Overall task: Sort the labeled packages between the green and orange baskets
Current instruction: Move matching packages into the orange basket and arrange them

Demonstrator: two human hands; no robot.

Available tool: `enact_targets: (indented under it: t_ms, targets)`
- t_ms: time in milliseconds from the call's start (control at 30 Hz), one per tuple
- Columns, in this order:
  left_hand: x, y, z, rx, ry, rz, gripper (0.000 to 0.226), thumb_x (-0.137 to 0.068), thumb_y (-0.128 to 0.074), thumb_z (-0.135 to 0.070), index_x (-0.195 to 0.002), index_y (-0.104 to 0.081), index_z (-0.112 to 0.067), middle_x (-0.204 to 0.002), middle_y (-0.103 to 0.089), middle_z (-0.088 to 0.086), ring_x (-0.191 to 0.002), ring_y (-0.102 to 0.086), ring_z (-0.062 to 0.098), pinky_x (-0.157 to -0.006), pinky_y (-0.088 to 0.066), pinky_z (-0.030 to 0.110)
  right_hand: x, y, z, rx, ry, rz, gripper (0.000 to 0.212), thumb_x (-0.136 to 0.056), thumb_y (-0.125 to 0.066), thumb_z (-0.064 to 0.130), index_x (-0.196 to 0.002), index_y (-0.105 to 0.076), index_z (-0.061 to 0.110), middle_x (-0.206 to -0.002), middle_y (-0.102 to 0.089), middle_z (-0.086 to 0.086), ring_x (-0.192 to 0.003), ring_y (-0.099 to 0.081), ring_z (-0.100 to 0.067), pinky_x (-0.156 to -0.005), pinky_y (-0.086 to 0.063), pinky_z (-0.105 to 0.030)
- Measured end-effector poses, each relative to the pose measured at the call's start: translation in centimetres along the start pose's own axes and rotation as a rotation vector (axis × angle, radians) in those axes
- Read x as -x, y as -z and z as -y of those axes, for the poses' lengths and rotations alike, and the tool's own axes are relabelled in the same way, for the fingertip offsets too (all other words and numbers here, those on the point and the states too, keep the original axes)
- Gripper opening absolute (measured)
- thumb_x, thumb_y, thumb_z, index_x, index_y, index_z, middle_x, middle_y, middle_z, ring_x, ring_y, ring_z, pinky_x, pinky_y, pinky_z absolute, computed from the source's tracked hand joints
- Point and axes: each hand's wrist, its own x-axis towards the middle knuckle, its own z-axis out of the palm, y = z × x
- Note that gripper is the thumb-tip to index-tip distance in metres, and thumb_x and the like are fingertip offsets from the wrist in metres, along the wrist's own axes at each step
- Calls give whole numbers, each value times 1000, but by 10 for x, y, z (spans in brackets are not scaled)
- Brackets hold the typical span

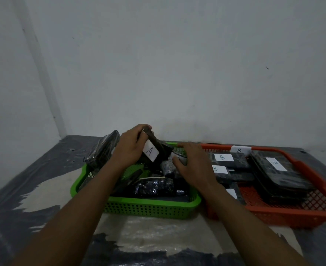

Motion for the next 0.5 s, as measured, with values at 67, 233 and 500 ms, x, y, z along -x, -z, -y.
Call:
enact_targets:
  t_ms: [67, 233, 500]
  targets:
    - [5, 1, 1, 234, 74, -50, 30, -106, -42, -21, -125, -65, -17, -114, -73, -5, -107, -69, 11, -85, -57, 26, -7, 4, 10, -270, -64, 62, 46, -94, -62, 45, -134, -54, 24, -128, -59, 8, -118, -51, -6, -91, -43, -19]
    - [14, 3, 10, 487, 221, -116, 32, -105, -40, -17, -115, -69, -24, -104, -76, -11, -96, -70, 14, -80, -57, 27, -24, 17, 17, -602, -178, 147, 28, -94, -69, 24, -122, -66, 20, -113, -70, 10, -101, -62, 13, -80, -49, -5]
    - [16, 30, 20, 120, 17, 20, 29, -101, -52, -14, -123, -60, -31, -108, -67, -15, -94, -65, -1, -69, -49, 6, -44, 22, 22, -360, 2, 280, 22, -96, -65, 18, -118, -70, 20, -108, -66, -2, -100, -62, -16, -88, -52, -33]
